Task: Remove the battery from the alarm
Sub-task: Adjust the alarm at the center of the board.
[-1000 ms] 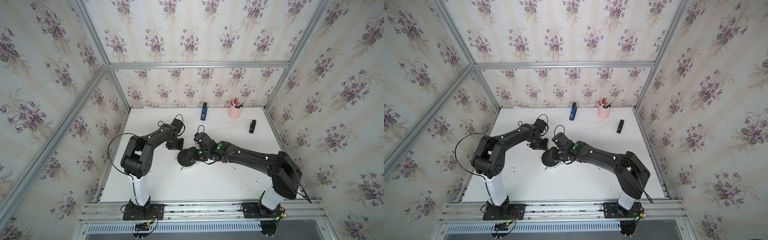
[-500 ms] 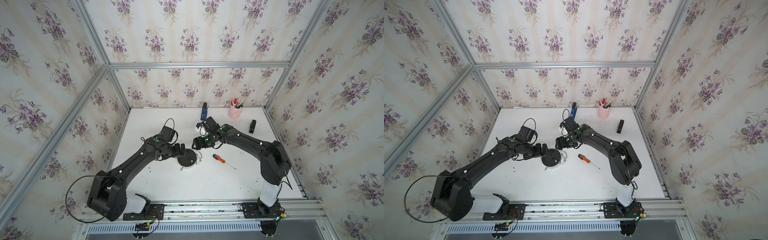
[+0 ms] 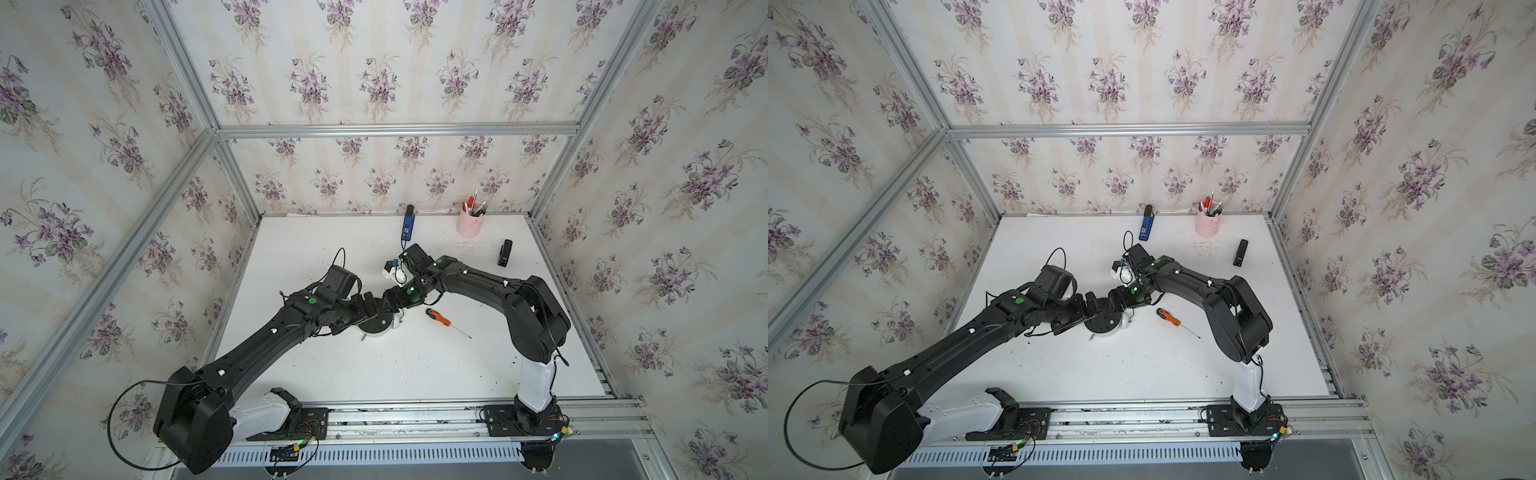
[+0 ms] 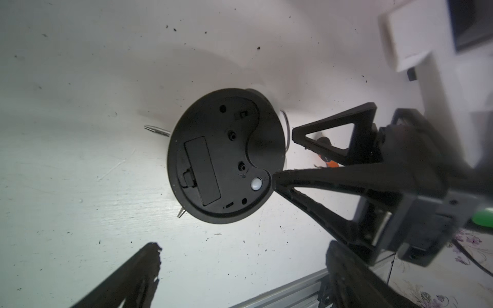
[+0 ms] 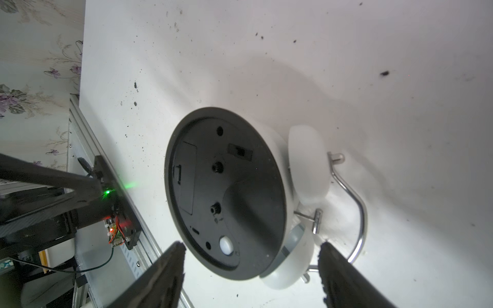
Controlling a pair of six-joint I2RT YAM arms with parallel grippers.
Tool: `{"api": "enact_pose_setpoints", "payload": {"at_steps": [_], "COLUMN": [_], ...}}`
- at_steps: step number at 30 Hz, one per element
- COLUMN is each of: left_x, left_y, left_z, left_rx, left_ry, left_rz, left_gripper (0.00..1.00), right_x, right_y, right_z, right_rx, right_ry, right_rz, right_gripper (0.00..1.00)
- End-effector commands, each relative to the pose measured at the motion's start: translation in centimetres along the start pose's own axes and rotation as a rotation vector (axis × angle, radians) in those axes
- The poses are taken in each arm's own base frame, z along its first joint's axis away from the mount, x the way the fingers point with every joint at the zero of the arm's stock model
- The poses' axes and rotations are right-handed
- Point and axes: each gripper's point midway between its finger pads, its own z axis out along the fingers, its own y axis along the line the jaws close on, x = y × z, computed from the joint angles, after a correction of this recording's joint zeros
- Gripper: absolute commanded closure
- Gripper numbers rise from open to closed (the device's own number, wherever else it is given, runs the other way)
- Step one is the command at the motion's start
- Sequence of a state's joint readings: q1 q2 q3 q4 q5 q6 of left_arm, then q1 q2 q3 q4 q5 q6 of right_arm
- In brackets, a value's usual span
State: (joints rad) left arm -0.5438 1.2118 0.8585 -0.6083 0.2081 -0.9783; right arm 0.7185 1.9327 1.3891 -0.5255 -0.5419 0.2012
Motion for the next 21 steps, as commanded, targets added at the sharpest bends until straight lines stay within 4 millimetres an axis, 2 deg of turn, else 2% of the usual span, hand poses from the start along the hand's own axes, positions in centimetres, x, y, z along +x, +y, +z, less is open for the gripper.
{"api": "enact_pose_setpoints", "payload": {"at_steps": [1, 8, 16, 17, 21], "left_x": [-0.8, -2.0, -3.9, -3.9, -4.9], "left_y": [1.9, 0.8, -1.0, -0.6, -0.5], "left_z": [0.5, 3.1, 5.4, 6.3, 7.2], "left_rx": [-0.072, -0.021, 0.018, -0.008, -0.019], "left_ry": [-0.070, -0.100, -0.131, -0.119, -0.128], "left_rz": [-0.070, -0.096, -0.087, -0.086, -0.065], "left_gripper": [0.01, 0.00, 0.00, 0.00, 0.00], "right_x": [-0.2, 0.4, 0.6, 0.7, 1.7], "right_y": [1.1, -0.4, -1.3, -1.3, -1.4], "right_z": [0.4, 2.3, 3.0, 3.0, 3.2], "right_rx": [-0.049, 0.017, 0.043, 0.047, 0.079], "right_ry": [-0.005, 0.027, -0.001, 0.000, 0.003], "right_rz": [-0.036, 0.011, 0.130, 0.139, 0.198], "right_gripper": [0.18, 0.18, 0.21, 0.23, 0.25]}}
